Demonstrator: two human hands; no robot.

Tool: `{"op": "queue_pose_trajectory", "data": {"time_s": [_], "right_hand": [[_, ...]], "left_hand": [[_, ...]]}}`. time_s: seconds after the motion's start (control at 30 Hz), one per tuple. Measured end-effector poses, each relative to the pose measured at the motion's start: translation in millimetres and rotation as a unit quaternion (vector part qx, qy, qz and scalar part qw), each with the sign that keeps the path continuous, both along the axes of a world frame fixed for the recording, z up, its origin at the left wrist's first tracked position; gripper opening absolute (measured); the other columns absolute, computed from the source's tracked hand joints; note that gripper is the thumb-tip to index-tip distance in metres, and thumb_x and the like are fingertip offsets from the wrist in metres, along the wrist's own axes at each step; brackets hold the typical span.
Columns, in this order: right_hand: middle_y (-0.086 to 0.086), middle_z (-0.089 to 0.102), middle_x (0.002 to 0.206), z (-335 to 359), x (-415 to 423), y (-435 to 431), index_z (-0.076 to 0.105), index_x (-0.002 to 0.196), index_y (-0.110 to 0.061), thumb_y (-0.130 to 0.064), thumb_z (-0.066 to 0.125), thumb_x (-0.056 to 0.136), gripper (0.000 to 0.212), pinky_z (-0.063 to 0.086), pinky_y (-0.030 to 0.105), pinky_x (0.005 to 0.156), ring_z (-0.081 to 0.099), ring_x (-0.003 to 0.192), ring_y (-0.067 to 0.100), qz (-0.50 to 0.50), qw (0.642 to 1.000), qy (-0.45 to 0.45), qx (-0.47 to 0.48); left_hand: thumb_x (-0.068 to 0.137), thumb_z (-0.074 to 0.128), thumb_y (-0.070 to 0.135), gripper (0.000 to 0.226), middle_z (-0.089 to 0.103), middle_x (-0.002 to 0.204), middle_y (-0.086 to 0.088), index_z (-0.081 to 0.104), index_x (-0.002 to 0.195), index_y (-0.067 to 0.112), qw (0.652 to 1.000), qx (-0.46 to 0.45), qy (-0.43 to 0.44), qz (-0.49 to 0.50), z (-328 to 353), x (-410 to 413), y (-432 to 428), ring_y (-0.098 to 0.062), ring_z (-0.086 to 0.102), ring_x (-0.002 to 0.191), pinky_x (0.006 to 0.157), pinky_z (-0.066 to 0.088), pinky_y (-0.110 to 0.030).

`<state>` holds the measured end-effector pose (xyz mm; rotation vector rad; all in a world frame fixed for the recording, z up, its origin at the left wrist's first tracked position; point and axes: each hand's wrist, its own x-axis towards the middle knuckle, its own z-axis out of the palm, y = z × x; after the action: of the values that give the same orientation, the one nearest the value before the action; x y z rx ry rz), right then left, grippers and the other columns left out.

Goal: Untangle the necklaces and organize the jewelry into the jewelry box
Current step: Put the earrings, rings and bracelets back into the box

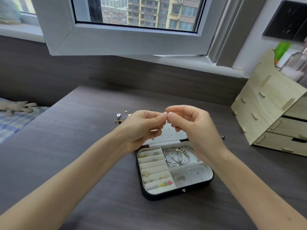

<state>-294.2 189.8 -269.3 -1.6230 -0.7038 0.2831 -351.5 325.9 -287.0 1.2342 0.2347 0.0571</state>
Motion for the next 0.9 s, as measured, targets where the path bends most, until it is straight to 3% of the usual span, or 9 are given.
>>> {"op": "queue_pose_trajectory", "data": {"time_s": [0.07, 0.2, 0.3, 0.47, 0.53, 0.6, 0.7, 0.8, 0.9], "right_hand": [[-0.007, 0.070, 0.073, 0.5, 3.6, -4.0, 0.074, 0.088, -0.012, -0.005, 0.064, 0.085, 0.012, 0.047, 0.013, 0.062, 0.061, 0.066, -0.001, 0.010, 0.994, -0.102, -0.037], [-0.007, 0.072, 0.079, -3.9, 7.8, -6.8, 0.074, 0.086, -0.013, -0.006, 0.068, 0.083, 0.010, 0.051, 0.018, 0.068, 0.064, 0.071, 0.003, -0.013, 0.970, -0.240, -0.040], [-0.006, 0.070, 0.077, -5.3, 10.9, -5.8, 0.074, 0.083, -0.012, -0.012, 0.069, 0.082, 0.005, 0.049, 0.017, 0.068, 0.062, 0.071, 0.005, -0.018, 0.947, -0.321, -0.024], [0.006, 0.064, 0.072, -9.3, 11.3, -2.7, 0.065, 0.077, -0.002, -0.014, 0.055, 0.088, 0.019, 0.045, 0.031, 0.062, 0.058, 0.063, 0.023, -0.029, 0.801, -0.588, -0.114], [0.007, 0.060, 0.072, -5.0, 8.0, -1.2, 0.062, 0.077, -0.003, -0.014, 0.051, 0.088, 0.019, 0.046, 0.032, 0.061, 0.056, 0.065, 0.023, -0.021, 0.803, -0.574, -0.160], [0.000, 0.056, 0.068, -0.2, 9.8, -0.4, 0.060, 0.073, -0.004, -0.016, 0.050, 0.085, 0.019, 0.040, 0.020, 0.062, 0.049, 0.062, 0.012, 0.000, 0.822, -0.551, -0.141], [-0.016, 0.050, 0.064, 6.8, 15.1, 1.3, 0.060, 0.073, -0.012, -0.021, 0.056, 0.083, 0.014, 0.036, 0.008, 0.061, 0.046, 0.060, 0.000, 0.043, 0.905, -0.408, -0.113], [-0.006, 0.059, 0.064, 8.2, 15.3, 2.7, 0.062, 0.072, -0.012, -0.016, 0.062, 0.086, 0.014, 0.041, 0.012, 0.057, 0.052, 0.059, 0.003, 0.043, 0.962, -0.251, -0.095], [0.002, 0.066, 0.069, 8.6, 14.9, 1.8, 0.064, 0.075, -0.011, -0.012, 0.059, 0.087, 0.013, 0.049, 0.019, 0.059, 0.059, 0.062, 0.011, 0.016, 0.984, -0.173, -0.050]], "left_hand": [[0.081, 0.061, 0.020, 0.024, 0.052, 0.064, 0.001, 0.070, 0.060, 0.013, 0.998, 0.062, 0.002, 0.008, -0.2, -1.7, 2.0, -0.007, 0.045, 0.058, 0.056, 0.043, -0.017], [0.069, 0.065, 0.018, 0.016, 0.054, 0.070, -0.003, 0.065, 0.074, 0.003, 0.997, -0.058, 0.041, -0.027, 2.4, -2.8, 1.8, -0.009, 0.048, 0.063, 0.059, 0.047, -0.018], [0.068, 0.064, 0.013, 0.008, 0.054, 0.068, -0.003, 0.069, 0.068, 0.006, 0.992, -0.094, 0.069, -0.040, 6.0, -3.7, 2.4, -0.009, 0.048, 0.060, 0.057, 0.047, -0.017], [0.066, 0.068, 0.013, 0.010, 0.058, 0.059, 0.003, 0.070, 0.070, 0.004, 0.991, 0.124, 0.048, -0.028, 20.0, -11.3, 11.6, -0.007, 0.047, 0.059, 0.060, 0.043, -0.018], [0.074, 0.069, 0.007, 0.004, 0.060, 0.060, 0.003, 0.069, 0.071, 0.003, 0.981, 0.191, 0.040, -0.014, 27.0, -12.1, 13.3, -0.007, 0.049, 0.059, 0.062, 0.042, -0.020], [0.081, 0.066, 0.003, 0.014, 0.060, 0.061, 0.001, 0.069, 0.067, 0.005, 0.975, 0.219, 0.041, -0.013, 30.9, -10.4, 14.9, -0.008, 0.050, 0.060, 0.063, 0.042, -0.021], [0.082, 0.065, 0.002, 0.021, 0.060, 0.062, -0.001, 0.071, 0.063, 0.009, 0.973, 0.226, 0.045, -0.016, 35.6, -8.3, 16.5, -0.009, 0.049, 0.061, 0.063, 0.042, -0.022], [0.083, 0.068, 0.008, 0.012, 0.057, 0.065, -0.004, 0.071, 0.071, 0.006, 0.956, 0.287, 0.052, 0.034, 36.1, -4.6, 19.1, -0.014, 0.047, 0.061, 0.061, 0.039, -0.025], [0.084, 0.067, 0.012, 0.015, 0.058, 0.066, -0.004, 0.068, 0.070, 0.012, 0.923, 0.349, 0.033, 0.159, 26.1, 2.7, 32.6, -0.017, 0.047, 0.064, 0.056, 0.038, -0.024]]}}
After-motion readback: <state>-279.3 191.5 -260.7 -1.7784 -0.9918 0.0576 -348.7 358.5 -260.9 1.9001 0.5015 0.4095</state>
